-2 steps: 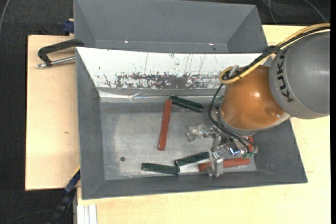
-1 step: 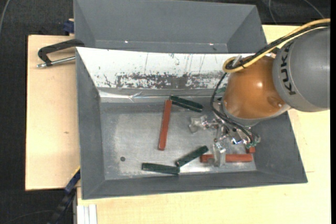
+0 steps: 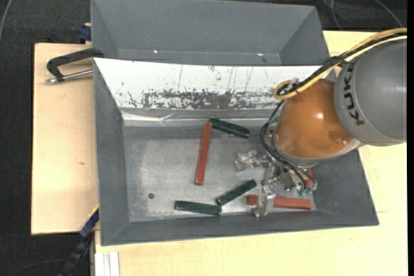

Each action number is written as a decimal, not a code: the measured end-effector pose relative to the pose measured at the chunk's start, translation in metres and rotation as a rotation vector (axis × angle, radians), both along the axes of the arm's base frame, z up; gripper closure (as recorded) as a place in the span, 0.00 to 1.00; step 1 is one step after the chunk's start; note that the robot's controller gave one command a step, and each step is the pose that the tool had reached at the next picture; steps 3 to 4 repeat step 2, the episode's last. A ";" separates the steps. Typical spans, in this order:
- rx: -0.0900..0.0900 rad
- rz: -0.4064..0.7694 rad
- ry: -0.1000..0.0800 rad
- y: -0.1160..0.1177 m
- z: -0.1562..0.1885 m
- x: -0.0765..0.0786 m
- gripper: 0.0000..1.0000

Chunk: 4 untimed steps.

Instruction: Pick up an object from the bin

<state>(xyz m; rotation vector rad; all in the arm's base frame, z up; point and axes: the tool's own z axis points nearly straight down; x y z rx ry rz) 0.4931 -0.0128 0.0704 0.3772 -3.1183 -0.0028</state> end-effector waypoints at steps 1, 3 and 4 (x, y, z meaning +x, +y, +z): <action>0.000 0.001 -0.001 0.000 0.000 0.000 1.00; -0.003 0.117 -0.018 -0.012 0.149 0.048 1.00; -0.003 0.117 -0.018 -0.012 0.149 0.048 1.00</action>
Offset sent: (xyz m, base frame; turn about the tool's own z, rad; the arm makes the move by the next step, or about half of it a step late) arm 0.0000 0.0000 0.0000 0.0000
